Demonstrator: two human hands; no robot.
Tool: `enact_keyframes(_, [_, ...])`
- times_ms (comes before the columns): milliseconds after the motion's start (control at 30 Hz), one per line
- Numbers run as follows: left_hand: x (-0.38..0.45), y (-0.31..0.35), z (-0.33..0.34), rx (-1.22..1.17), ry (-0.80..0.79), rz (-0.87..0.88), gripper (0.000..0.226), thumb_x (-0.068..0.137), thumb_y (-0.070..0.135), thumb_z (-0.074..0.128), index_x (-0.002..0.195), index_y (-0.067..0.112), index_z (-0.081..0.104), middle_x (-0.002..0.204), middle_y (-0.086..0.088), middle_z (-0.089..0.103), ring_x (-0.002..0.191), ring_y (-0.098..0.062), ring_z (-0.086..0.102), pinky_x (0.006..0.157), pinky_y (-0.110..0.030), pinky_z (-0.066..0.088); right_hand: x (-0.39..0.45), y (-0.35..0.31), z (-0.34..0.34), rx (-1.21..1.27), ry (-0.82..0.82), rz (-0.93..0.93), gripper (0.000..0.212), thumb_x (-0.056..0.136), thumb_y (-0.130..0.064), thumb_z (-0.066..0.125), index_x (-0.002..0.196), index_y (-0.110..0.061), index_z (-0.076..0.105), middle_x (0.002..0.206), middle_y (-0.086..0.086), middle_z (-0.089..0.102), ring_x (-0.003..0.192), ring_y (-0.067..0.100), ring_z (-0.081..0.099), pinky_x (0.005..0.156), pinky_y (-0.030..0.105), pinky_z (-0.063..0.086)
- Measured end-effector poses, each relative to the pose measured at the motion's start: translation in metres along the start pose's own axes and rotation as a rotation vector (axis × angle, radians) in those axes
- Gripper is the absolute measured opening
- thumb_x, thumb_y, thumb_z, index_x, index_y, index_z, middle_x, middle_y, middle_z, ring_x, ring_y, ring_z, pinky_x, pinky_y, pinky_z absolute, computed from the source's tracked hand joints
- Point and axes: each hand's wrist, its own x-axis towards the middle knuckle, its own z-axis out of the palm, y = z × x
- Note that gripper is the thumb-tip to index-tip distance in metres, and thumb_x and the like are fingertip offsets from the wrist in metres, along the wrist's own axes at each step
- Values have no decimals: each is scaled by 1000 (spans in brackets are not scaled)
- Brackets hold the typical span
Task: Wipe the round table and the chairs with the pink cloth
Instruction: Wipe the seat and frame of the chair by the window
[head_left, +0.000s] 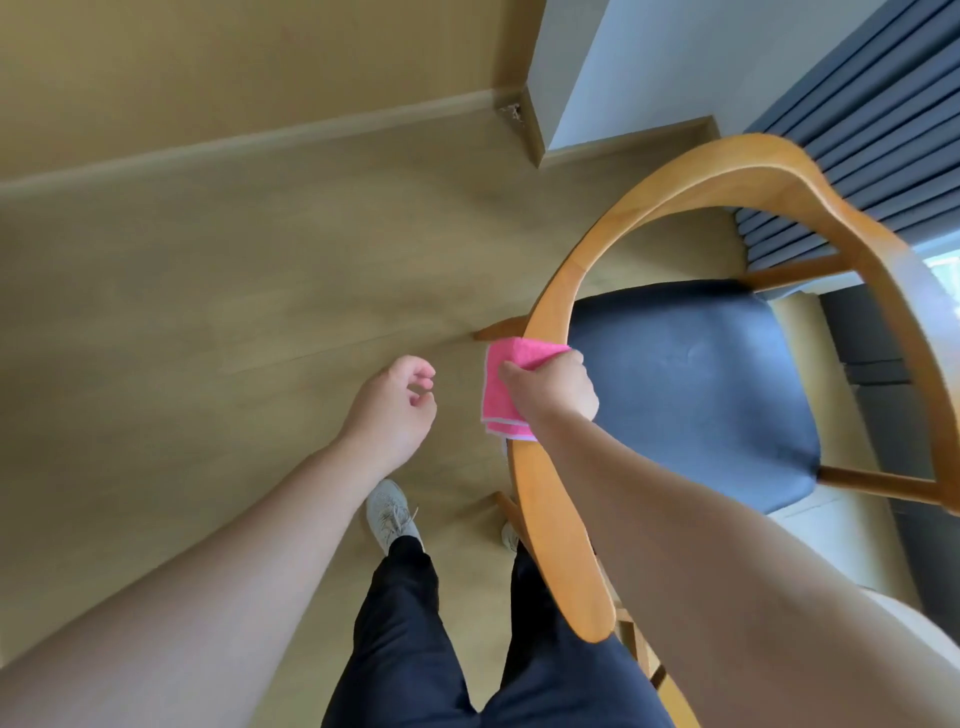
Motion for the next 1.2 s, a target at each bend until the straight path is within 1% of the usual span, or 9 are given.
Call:
enact_keyframes(233, [0,-2,4,19,44,-24,23,90,8,53,108,20,57,101,10,59,74,2,53,68,-20,41,57,-52,-38,156,28,10,29,85,-49,54,93,-21,58,73,-4,60,60,14,58,47,26,37])
enact_keyframes(400, [10,2,2,32,31,-41,24,90,8,53,111,18,57,103,9,58,76,-3,53,70,-20,40,70,-62,-36,123,-41,-19,41,88,-56,51,96,-16,56,73,-2,57,60,13,56,46,27,36])
enact_keyframes(567, [22,9,4,30,32,-31,23,90,8,53,109,20,57,102,9,58,76,-5,54,72,-22,43,71,-39,-70,-248,2,-248,61,95,-61,30,67,-9,46,63,6,53,54,23,51,46,26,30])
enact_keyframes(700, [31,17,8,21,40,-20,23,89,9,53,105,23,57,99,11,58,74,-2,54,69,-21,40,73,-15,-107,-397,197,-899,15,88,-13,51,89,-7,65,85,7,64,72,32,58,58,30,42])
enact_keyframes(767, [33,20,11,23,43,-8,23,88,8,53,105,23,57,99,11,58,74,-2,54,70,-21,40,71,-14,-115,-506,153,-1249,31,79,5,55,105,-5,69,103,14,67,90,37,64,68,40,53])
enact_keyframes(833, [35,24,13,23,44,4,23,88,8,53,106,22,58,99,11,59,75,-2,55,72,-22,41,73,-19,-114,-774,32,-1437,56,77,6,59,131,-8,56,133,15,56,123,37,51,102,49,45])
enact_keyframes(900, [36,28,15,25,43,16,24,88,8,52,107,22,58,98,11,59,76,-1,55,72,-21,41,75,-25,-108,-1108,-97,-1494,78,83,-7,61,152,-16,25,159,9,22,148,29,15,119,39,4])
enact_keyframes(1000, [34,31,21,36,39,22,23,88,7,53,107,20,58,97,12,58,76,-6,55,72,-21,40,80,-33,-94,-1392,-188,-1472,89,89,-26,60,155,-21,0,162,5,-4,149,24,-8,119,38,-9])
enact_keyframes(1200, [37,38,30,47,26,22,23,88,8,53,107,20,58,97,12,59,79,-8,55,73,-22,40,87,-46,-81,-1416,-182,-1576,78,83,-32,71,148,-20,29,147,3,42,135,25,37,118,37,16])
